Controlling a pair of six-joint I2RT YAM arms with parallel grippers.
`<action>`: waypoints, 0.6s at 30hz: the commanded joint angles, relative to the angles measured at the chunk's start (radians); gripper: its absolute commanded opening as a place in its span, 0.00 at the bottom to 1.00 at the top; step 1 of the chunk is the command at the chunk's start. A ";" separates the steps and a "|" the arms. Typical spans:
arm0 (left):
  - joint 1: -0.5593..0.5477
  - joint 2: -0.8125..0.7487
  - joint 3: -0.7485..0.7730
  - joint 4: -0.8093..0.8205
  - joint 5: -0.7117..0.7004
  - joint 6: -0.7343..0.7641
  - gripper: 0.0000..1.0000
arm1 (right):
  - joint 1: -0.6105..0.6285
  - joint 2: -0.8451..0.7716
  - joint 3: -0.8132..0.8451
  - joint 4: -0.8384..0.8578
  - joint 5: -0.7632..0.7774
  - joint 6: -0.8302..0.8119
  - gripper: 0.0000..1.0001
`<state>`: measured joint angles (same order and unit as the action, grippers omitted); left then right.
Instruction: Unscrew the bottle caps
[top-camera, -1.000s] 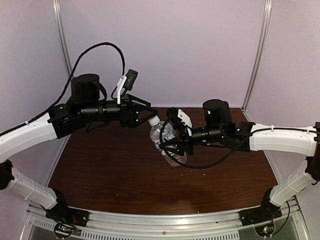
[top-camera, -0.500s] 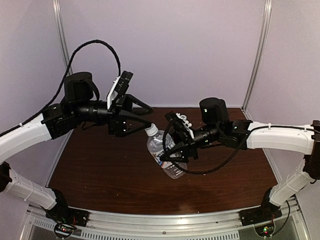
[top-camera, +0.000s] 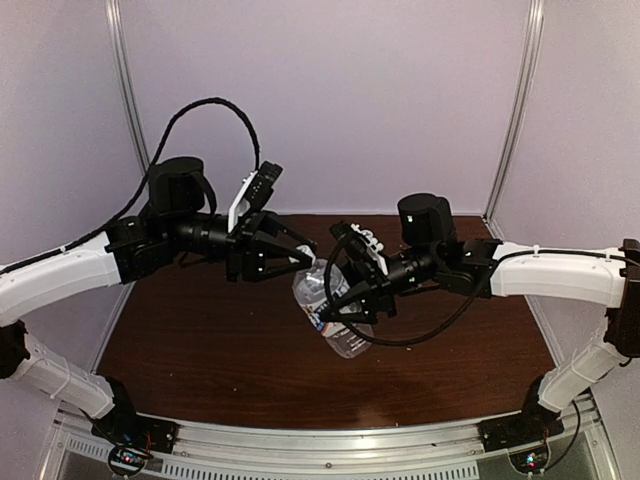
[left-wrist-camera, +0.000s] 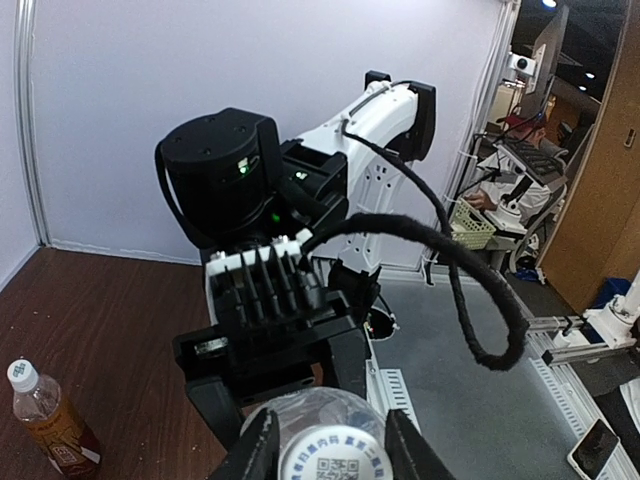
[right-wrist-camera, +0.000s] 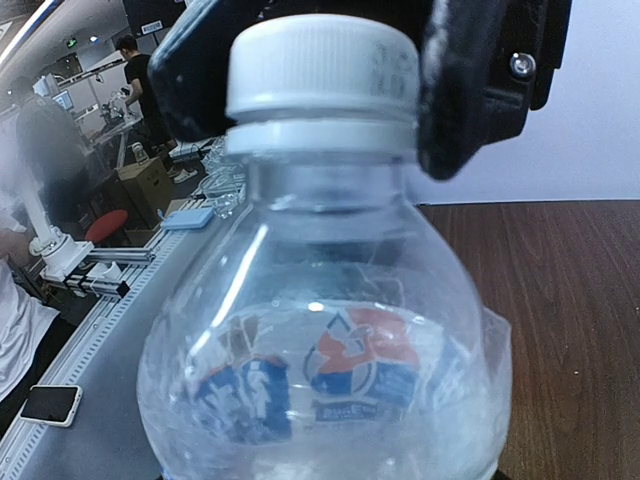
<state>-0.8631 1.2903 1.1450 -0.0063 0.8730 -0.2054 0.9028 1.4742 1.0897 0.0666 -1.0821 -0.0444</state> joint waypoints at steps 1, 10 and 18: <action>0.006 -0.008 -0.016 0.078 0.017 -0.017 0.32 | -0.002 0.013 0.027 0.036 -0.018 0.005 0.48; 0.005 -0.018 -0.015 0.089 -0.062 -0.064 0.07 | -0.005 0.003 0.023 0.004 0.135 -0.018 0.43; -0.003 -0.020 0.043 -0.015 -0.487 -0.279 0.00 | -0.005 -0.017 0.035 -0.042 0.472 -0.051 0.42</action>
<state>-0.8593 1.2804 1.1362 0.0132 0.6933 -0.2882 0.9012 1.4677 1.0966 0.0566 -0.8875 -0.0589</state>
